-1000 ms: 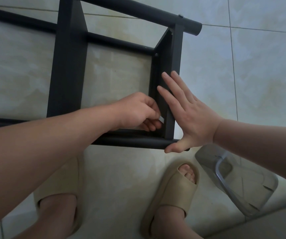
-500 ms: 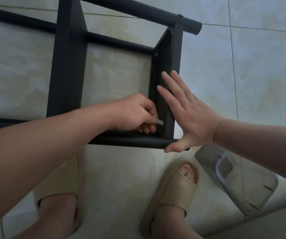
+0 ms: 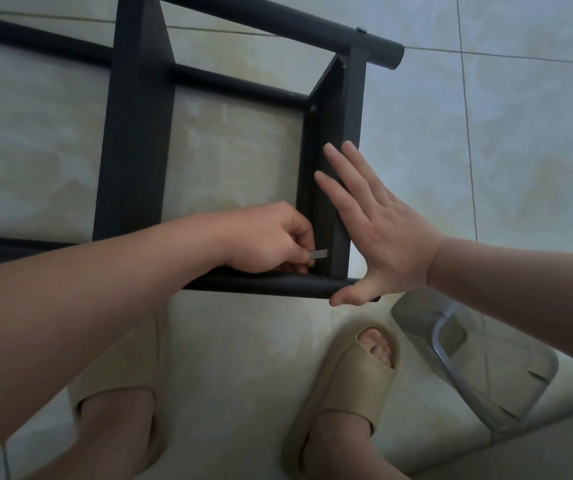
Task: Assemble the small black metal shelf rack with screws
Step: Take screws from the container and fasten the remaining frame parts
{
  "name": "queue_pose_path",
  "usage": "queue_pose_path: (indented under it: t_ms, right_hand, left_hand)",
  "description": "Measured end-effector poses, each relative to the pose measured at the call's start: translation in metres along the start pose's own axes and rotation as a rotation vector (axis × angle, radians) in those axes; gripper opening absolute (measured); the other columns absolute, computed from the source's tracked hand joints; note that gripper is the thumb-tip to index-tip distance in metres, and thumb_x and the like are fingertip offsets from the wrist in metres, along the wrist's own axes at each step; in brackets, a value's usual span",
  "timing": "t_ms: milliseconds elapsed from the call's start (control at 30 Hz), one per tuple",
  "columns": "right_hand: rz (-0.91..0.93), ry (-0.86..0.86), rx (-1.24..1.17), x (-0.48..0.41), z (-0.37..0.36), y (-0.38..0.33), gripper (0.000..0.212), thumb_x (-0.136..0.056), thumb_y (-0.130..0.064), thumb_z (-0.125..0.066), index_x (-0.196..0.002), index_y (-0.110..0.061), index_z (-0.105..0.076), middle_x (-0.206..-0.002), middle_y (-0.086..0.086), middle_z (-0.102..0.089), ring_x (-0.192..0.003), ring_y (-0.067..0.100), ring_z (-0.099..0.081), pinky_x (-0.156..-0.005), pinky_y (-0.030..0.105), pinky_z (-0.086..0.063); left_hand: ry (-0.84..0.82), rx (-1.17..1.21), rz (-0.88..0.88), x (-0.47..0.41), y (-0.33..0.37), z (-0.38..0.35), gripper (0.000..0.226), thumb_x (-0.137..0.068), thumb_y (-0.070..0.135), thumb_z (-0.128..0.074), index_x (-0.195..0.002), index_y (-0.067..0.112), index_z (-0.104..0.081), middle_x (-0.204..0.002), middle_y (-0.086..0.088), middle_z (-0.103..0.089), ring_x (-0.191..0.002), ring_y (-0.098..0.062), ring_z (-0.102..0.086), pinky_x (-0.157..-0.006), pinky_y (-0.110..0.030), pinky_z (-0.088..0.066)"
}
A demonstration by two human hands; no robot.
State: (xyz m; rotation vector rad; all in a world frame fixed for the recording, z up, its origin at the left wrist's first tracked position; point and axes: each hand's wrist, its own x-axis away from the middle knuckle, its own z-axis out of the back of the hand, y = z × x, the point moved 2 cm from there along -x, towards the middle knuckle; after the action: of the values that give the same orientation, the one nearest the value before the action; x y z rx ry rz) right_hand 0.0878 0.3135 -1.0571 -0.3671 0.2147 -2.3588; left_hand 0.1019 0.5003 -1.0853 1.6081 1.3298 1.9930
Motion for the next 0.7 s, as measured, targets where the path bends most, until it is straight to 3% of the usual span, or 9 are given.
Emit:
queue_pose_path:
  t_ms: [300,433,500,567,700]
  right_hand:
    - [-0.004,-0.007,0.003,0.001,0.001,0.0,0.137,-0.069,-0.093,-0.048,-0.155,0.009,-0.019,-0.164,0.031,-0.004,-0.154,0.045,0.005,-0.127,0.05,-0.005]
    - [-0.002,-0.007,0.003,0.0,0.001,0.0,0.136,-0.069,-0.092,-0.05,-0.155,0.01,-0.019,-0.164,0.031,-0.004,-0.154,0.045,0.005,-0.127,0.05,-0.004]
    - [0.003,0.0,-0.001,0.0,0.001,0.0,0.136,-0.07,-0.092,-0.049,-0.155,0.01,-0.02,-0.163,0.031,-0.005,-0.154,0.046,0.005,-0.127,0.051,-0.005]
    - [0.009,0.006,-0.007,0.0,0.0,0.0,0.136,-0.07,-0.093,-0.047,-0.155,0.01,-0.02,-0.163,0.032,-0.005,-0.153,0.046,0.004,-0.126,0.052,-0.007]
    - [0.009,0.007,-0.005,0.001,0.0,0.0,0.136,-0.071,-0.094,-0.045,-0.155,0.01,-0.02,-0.163,0.032,-0.005,-0.153,0.046,0.004,-0.126,0.054,-0.008]
  left_hand:
    - [-0.054,-0.174,-0.013,0.001,0.0,-0.001,0.021,-0.094,0.022,-0.067,-0.073,0.024,-0.064,-0.052,0.018,-0.056,-0.05,0.001,-0.048,-0.065,-0.027,-0.04]
    - [-0.015,-0.167,-0.026,0.005,-0.001,0.007,0.015,-0.091,0.022,-0.071,-0.078,0.029,-0.071,-0.063,0.019,-0.068,-0.059,0.002,-0.061,-0.067,-0.026,-0.048]
    - [0.011,-0.081,-0.027,0.006,-0.004,0.01,0.008,-0.091,0.015,-0.071,-0.088,0.023,-0.073,-0.074,0.008,-0.075,-0.072,-0.008,-0.071,-0.073,-0.025,-0.057]
    - [0.025,-0.034,-0.038,0.007,-0.004,0.012,0.006,-0.091,0.011,-0.071,-0.09,0.018,-0.07,-0.076,0.002,-0.076,-0.072,-0.012,-0.073,-0.071,-0.022,-0.058]
    - [0.131,-0.13,-0.093,0.006,0.003,0.015,0.015,-0.088,0.017,-0.072,-0.082,0.03,-0.068,-0.072,0.016,-0.072,-0.068,0.003,-0.066,-0.063,-0.011,-0.048]
